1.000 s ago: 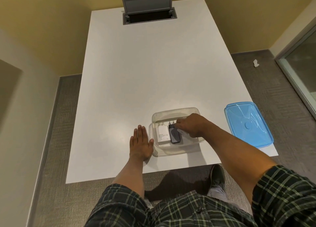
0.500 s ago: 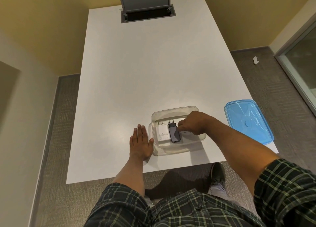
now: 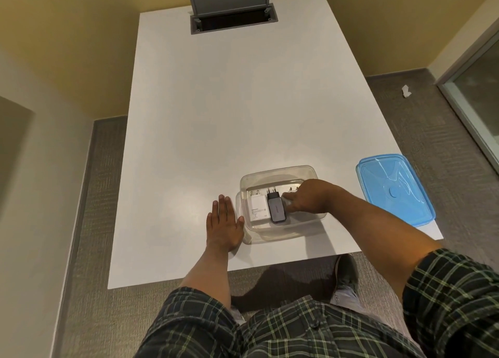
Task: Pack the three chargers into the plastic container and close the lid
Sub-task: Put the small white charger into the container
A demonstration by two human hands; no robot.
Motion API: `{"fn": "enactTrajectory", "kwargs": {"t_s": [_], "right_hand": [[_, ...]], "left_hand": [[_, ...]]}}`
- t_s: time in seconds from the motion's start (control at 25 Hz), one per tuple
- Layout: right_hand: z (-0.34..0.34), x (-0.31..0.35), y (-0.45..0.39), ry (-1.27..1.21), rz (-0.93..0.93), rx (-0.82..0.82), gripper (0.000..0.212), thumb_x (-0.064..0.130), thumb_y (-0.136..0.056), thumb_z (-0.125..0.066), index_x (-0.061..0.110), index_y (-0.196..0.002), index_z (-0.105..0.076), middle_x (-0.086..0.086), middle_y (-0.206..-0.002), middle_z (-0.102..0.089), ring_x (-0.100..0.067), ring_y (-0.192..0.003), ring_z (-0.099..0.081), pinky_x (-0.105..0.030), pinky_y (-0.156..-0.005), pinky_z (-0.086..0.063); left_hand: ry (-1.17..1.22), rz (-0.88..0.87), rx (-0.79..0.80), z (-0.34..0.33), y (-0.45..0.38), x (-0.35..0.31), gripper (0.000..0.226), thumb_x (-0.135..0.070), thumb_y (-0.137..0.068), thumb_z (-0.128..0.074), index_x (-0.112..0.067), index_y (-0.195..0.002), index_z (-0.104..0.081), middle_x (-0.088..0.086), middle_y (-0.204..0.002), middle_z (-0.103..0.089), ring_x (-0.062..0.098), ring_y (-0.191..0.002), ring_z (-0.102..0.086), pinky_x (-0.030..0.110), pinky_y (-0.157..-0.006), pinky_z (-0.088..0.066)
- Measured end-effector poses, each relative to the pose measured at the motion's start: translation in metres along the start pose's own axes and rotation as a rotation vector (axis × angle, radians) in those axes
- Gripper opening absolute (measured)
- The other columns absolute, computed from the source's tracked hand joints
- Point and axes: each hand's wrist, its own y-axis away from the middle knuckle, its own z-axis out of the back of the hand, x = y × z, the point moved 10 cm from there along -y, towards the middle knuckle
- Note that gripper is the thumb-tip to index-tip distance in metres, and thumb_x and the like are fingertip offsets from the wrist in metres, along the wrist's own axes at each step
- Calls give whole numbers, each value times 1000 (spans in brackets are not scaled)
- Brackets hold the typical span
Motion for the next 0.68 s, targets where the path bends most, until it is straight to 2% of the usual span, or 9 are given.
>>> {"fn": "enactTrajectory", "kwargs": {"t_s": [0.08,0.2,0.28,0.32,0.4,0.48,0.6,0.68], "right_hand": [[-10,4,-3,43,32,64,38,24,-103,-43,20,-140,-49,-16,-124,-63,-37,-96,-67,-39,-69,-54],[-16,-2,-3,-101,-43,91,45,43,-92,-58,25,-134,-59,-14,-121,-65,-32,-110,-65,-25,-63,-42],[-12,7,-4,-113,33,76,46,22,-97,-49,29,-142,-52,-14,-145,-53,-35,-106,-66,-31,-67,-47],[-13,6,-3,-156,8,62,56,8,-96,-46,35,-145,-48,-10,-156,-41,-36,-103,-67,-35,-70,-50],[-8,-1,3,-289,-47,48,70,-3,-89,-47,40,-144,-47,-4,-164,-27,-35,-102,-67,-37,-74,-53],[-6,-12,9,-413,-150,20,66,-1,-86,-52,34,-143,-48,-4,-160,-35,-35,-101,-67,-37,-74,-53],[-11,-20,13,-526,-253,-58,53,3,-84,-58,18,-134,-49,-5,-133,-58,-33,-93,-65,-36,-65,-49],[-17,-28,16,-608,-321,-92,49,3,-83,-59,16,-129,-50,-4,-123,-62,-31,-94,-64,-33,-63,-43]], "left_hand": [[-2,1,2,0,0,0,71,-44,-108,-17,-11,-159,19,9,-168,26,28,-158,19,47,-129,2],[-4,0,0,1,0,0,71,-43,-108,-17,-10,-160,19,10,-168,25,28,-158,18,47,-129,1],[0,3,8,0,-1,0,71,-43,-108,-17,-11,-160,19,9,-168,26,28,-158,18,47,-129,2],[-1,4,12,0,-1,0,71,-43,-108,-17,-11,-159,19,9,-168,27,28,-158,19,47,-129,2],[2,6,23,-1,-1,0,70,-44,-108,-16,-11,-159,20,8,-167,28,27,-157,20,47,-129,4],[6,8,31,-2,-1,0,70,-44,-108,-15,-12,-159,21,8,-167,28,27,-157,21,47,-129,5],[6,8,37,-2,-2,0,70,-44,-108,-15,-12,-159,21,8,-167,28,27,-157,21,47,-129,5],[11,7,41,-2,-1,0,70,-45,-108,-15,-12,-159,21,8,-167,29,27,-157,22,47,-129,5]]}}
